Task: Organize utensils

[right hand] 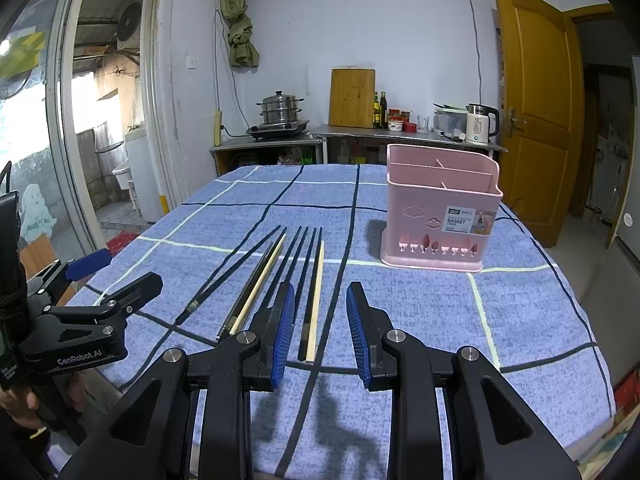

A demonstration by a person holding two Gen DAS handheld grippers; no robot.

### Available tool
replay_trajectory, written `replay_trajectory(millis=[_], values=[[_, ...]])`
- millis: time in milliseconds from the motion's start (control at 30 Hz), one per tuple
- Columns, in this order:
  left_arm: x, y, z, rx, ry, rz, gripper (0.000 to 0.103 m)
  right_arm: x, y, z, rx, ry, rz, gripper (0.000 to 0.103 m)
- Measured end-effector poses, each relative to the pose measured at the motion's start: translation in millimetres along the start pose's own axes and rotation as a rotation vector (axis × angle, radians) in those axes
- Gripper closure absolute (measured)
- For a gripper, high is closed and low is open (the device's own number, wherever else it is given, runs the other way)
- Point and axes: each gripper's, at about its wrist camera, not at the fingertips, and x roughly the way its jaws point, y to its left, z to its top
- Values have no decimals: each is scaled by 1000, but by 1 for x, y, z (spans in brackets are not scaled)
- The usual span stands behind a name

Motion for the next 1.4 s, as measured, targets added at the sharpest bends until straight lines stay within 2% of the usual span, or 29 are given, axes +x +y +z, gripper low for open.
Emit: replay_trajectory(millis=[1400], values=[[-3,-4,4,-5,-14,-19,2,-2,-1,1,5,-7,0,75]])
